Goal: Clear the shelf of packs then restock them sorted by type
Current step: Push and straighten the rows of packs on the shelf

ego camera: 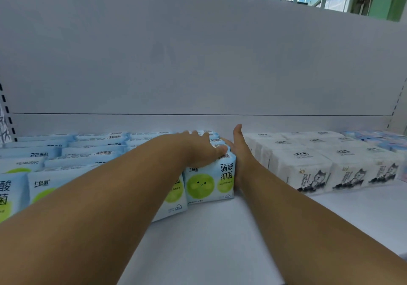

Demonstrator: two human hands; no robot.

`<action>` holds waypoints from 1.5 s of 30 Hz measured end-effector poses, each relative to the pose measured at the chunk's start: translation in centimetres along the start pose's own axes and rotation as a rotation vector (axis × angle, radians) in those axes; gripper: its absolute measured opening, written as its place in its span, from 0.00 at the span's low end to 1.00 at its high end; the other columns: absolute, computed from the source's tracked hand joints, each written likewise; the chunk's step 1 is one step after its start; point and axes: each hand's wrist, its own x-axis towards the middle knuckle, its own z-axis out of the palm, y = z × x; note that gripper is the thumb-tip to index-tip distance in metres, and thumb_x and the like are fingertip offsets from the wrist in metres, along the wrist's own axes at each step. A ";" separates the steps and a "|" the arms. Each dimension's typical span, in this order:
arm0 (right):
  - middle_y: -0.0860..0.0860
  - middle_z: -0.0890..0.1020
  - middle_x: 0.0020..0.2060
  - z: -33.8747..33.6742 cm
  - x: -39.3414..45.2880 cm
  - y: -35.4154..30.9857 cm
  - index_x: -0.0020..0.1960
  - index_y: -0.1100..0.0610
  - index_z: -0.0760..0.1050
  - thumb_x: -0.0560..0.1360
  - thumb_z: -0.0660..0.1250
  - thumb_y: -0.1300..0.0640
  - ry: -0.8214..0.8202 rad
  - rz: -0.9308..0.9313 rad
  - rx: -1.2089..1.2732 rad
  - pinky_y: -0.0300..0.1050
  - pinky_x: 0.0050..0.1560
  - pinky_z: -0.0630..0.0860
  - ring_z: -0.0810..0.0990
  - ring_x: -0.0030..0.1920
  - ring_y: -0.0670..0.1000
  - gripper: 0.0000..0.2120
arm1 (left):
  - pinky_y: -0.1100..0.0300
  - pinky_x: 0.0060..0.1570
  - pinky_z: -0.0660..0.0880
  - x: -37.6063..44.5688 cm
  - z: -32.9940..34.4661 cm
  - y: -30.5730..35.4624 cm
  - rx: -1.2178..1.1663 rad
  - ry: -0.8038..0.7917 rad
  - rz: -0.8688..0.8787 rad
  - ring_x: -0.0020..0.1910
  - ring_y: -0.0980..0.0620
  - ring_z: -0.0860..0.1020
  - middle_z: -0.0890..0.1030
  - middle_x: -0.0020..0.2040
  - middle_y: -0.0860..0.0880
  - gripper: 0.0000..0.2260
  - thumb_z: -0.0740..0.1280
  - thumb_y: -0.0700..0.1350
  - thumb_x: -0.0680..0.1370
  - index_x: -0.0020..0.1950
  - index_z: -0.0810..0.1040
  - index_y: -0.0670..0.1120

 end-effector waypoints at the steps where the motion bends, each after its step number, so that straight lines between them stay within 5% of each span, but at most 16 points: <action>1: 0.58 0.86 0.44 0.0 -0.1 0.0 0.57 0.57 0.78 0.74 0.41 0.26 -0.019 0.003 -0.009 0.49 0.42 0.82 0.86 0.41 0.57 0.42 | 0.44 0.75 0.54 -0.2 0.0 0.0 0.009 -0.002 0.009 0.78 0.42 0.54 0.55 0.80 0.43 0.38 0.46 0.70 0.77 0.81 0.49 0.50; 7: 0.58 0.85 0.46 0.3 -0.6 -0.1 0.56 0.57 0.78 0.74 0.39 0.25 -0.047 0.018 -0.008 0.49 0.46 0.82 0.85 0.44 0.57 0.43 | 0.51 0.70 0.57 -2.9 -1.5 1.1 0.065 -0.023 0.113 0.75 0.45 0.60 0.62 0.77 0.45 0.27 0.46 0.61 0.83 0.78 0.58 0.49; 11: 0.60 0.84 0.48 0.7 -0.4 0.0 0.56 0.56 0.78 0.73 0.42 0.25 0.012 0.005 0.036 0.51 0.53 0.78 0.84 0.47 0.59 0.42 | 0.51 0.65 0.64 -1.6 -2.7 1.2 -0.093 -0.092 0.057 0.64 0.46 0.73 0.74 0.67 0.45 0.26 0.47 0.61 0.83 0.74 0.67 0.50; 13: 0.61 0.83 0.52 0.6 -0.3 0.2 0.58 0.56 0.77 0.73 0.44 0.25 0.046 0.001 0.075 0.54 0.57 0.76 0.82 0.51 0.60 0.40 | 0.46 0.72 0.58 -0.5 -2.2 1.3 -0.069 -0.035 -0.019 0.75 0.42 0.63 0.63 0.77 0.42 0.32 0.45 0.67 0.80 0.79 0.57 0.49; 16: 0.59 0.85 0.47 0.4 -0.3 0.2 0.59 0.57 0.77 0.75 0.43 0.26 0.021 -0.003 0.077 0.49 0.49 0.81 0.85 0.45 0.57 0.40 | 0.44 0.75 0.50 0.4 -0.8 1.5 -0.006 -0.009 -0.086 0.79 0.41 0.51 0.52 0.80 0.43 0.37 0.43 0.70 0.78 0.81 0.48 0.50; 20: 0.58 0.86 0.44 0.1 -0.3 0.3 0.56 0.58 0.78 0.75 0.42 0.27 0.001 0.014 0.040 0.47 0.43 0.82 0.86 0.41 0.56 0.40 | 0.45 0.74 0.53 -0.6 -1.2 1.7 -0.008 -0.048 -0.012 0.78 0.42 0.55 0.55 0.80 0.43 0.30 0.41 0.65 0.81 0.80 0.52 0.52; 24: 0.58 0.85 0.48 0.4 0.2 0.2 0.58 0.57 0.77 0.75 0.43 0.26 0.025 0.002 0.014 0.49 0.51 0.80 0.85 0.48 0.56 0.40 | 0.46 0.75 0.51 -0.6 -1.3 1.7 0.016 -0.066 0.003 0.79 0.43 0.53 0.52 0.80 0.44 0.28 0.40 0.63 0.82 0.80 0.49 0.54; 27: 0.57 0.86 0.40 0.5 0.1 0.1 0.52 0.57 0.77 0.76 0.43 0.28 0.041 0.002 0.011 0.46 0.41 0.82 0.86 0.39 0.54 0.38 | 0.46 0.75 0.50 -0.5 -1.3 1.5 0.004 -0.052 -0.005 0.79 0.43 0.53 0.52 0.80 0.43 0.29 0.41 0.63 0.82 0.81 0.49 0.52; 35: 0.57 0.86 0.43 1.0 0.0 -0.2 0.57 0.57 0.76 0.75 0.42 0.27 0.091 -0.011 -0.021 0.50 0.51 0.78 0.85 0.45 0.56 0.40 | 0.42 0.74 0.52 0.8 -0.6 1.0 0.020 -0.017 -0.033 0.78 0.42 0.53 0.52 0.80 0.44 0.33 0.43 0.67 0.80 0.81 0.50 0.50; 40: 0.58 0.77 0.64 1.4 0.5 -0.7 0.73 0.60 0.65 0.78 0.41 0.30 0.178 -0.036 -0.022 0.52 0.58 0.72 0.74 0.67 0.60 0.41 | 0.43 0.74 0.53 0.6 -0.6 1.0 0.018 -0.015 0.005 0.77 0.42 0.57 0.55 0.80 0.44 0.31 0.42 0.65 0.81 0.80 0.52 0.52; 45: 0.58 0.78 0.63 1.3 0.8 -0.3 0.74 0.58 0.66 0.76 0.43 0.29 0.164 -0.024 -0.003 0.54 0.61 0.73 0.77 0.62 0.60 0.41 | 0.43 0.74 0.49 0.3 -0.8 1.0 -0.006 -0.022 0.010 0.78 0.43 0.53 0.52 0.81 0.46 0.29 0.44 0.63 0.82 0.81 0.50 0.51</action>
